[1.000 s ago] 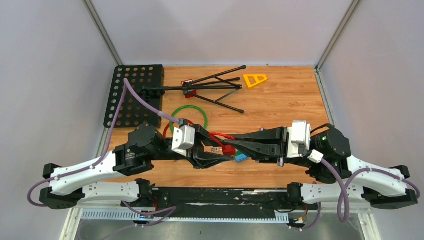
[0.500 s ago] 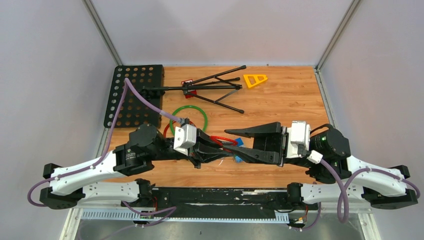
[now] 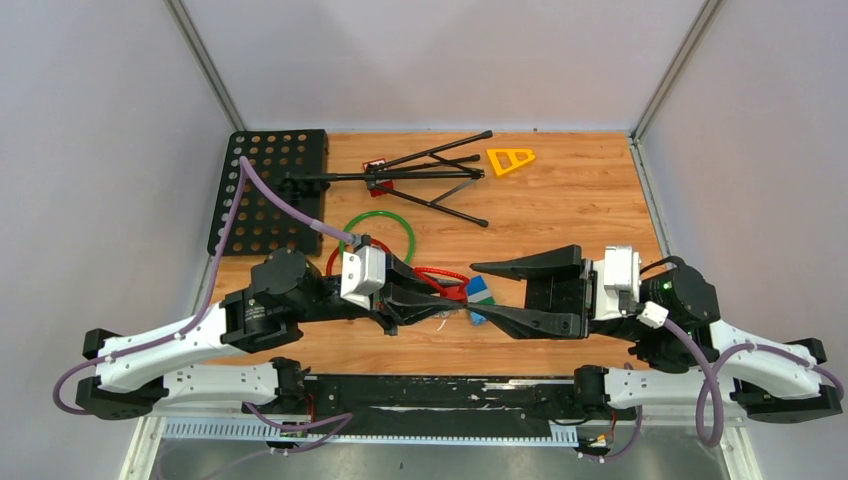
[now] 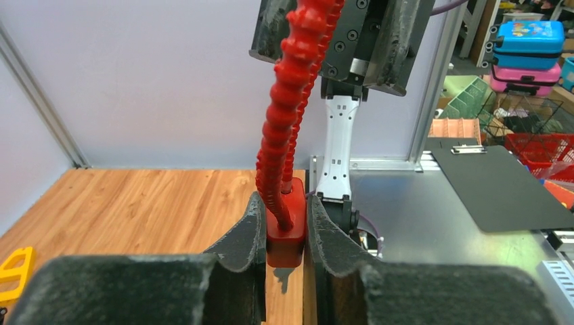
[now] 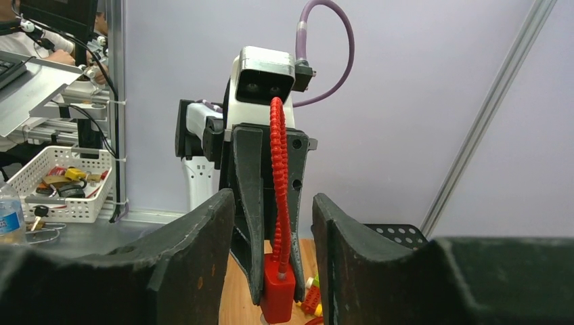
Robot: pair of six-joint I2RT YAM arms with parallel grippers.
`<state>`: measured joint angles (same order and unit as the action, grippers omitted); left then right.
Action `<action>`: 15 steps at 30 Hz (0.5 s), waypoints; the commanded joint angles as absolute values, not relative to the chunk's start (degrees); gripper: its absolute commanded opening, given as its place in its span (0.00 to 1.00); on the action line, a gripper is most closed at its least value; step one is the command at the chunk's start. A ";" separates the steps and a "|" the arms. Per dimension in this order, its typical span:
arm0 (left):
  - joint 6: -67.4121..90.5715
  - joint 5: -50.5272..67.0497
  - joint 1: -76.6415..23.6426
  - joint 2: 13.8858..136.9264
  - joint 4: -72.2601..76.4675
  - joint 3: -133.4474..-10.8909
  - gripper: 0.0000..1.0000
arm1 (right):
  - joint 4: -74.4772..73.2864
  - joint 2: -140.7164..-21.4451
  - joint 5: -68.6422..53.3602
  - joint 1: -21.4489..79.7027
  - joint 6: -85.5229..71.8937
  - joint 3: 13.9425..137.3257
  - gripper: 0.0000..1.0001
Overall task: Lock with the key
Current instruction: Lock the lock.
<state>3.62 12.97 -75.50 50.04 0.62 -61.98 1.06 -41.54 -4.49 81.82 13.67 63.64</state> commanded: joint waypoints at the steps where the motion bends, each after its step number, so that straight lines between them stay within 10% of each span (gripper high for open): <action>1: 2.99 12.95 -75.59 49.60 2.64 -63.94 0.00 | 0.62 -41.99 -2.79 81.88 11.43 62.93 0.45; 10: 3.08 13.68 -75.59 49.38 2.61 -64.04 0.00 | 0.55 -43.10 -1.87 81.91 11.21 62.67 0.41; 15: 3.01 13.94 -75.60 49.21 2.56 -63.99 0.00 | 0.46 -43.67 -1.16 81.87 11.36 62.93 0.08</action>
<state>3.60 13.43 -75.50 50.04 0.54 -61.98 -0.16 -43.46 -2.46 81.82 12.14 62.81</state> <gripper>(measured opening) 0.232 0.169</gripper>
